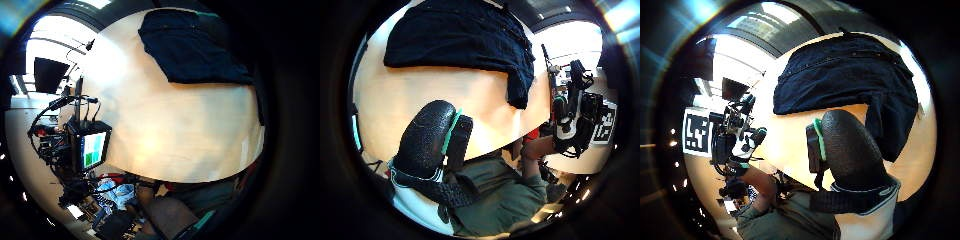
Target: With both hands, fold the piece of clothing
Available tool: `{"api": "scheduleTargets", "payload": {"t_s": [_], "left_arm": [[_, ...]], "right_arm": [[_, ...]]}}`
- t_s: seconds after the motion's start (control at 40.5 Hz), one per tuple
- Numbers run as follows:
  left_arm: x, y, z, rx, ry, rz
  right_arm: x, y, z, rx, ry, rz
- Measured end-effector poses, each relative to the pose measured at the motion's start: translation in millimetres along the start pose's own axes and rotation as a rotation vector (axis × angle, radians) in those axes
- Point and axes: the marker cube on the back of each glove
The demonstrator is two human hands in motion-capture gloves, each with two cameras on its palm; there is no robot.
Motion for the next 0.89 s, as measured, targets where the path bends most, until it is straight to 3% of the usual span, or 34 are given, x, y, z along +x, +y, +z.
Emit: {"api": "scheduleTargets", "payload": {"t_s": [0.074, 0.469, 0.691, 0.888], "left_arm": [[3.3, 7.7, 7.9, -0.076, 0.033, 0.002], [4.9, 16.0, 4.6, -0.114, 0.031, 0.005], [13.2, 25.4, -12.3, -0.073, 0.048, 0.036], [18.6, 10.8, 3.0, 0.015, 0.065, 0.013]], "right_arm": [[-1.2, 0.9, 0.1, -0.005, -0.012, -0.012], [-1.2, -1.8, 3.6, -0.018, -0.014, -0.027], [3.2, 6.5, -6.3, -0.017, -0.023, -0.039], [20.4, 2.8, 0.0, -0.023, -0.017, -0.017]]}}
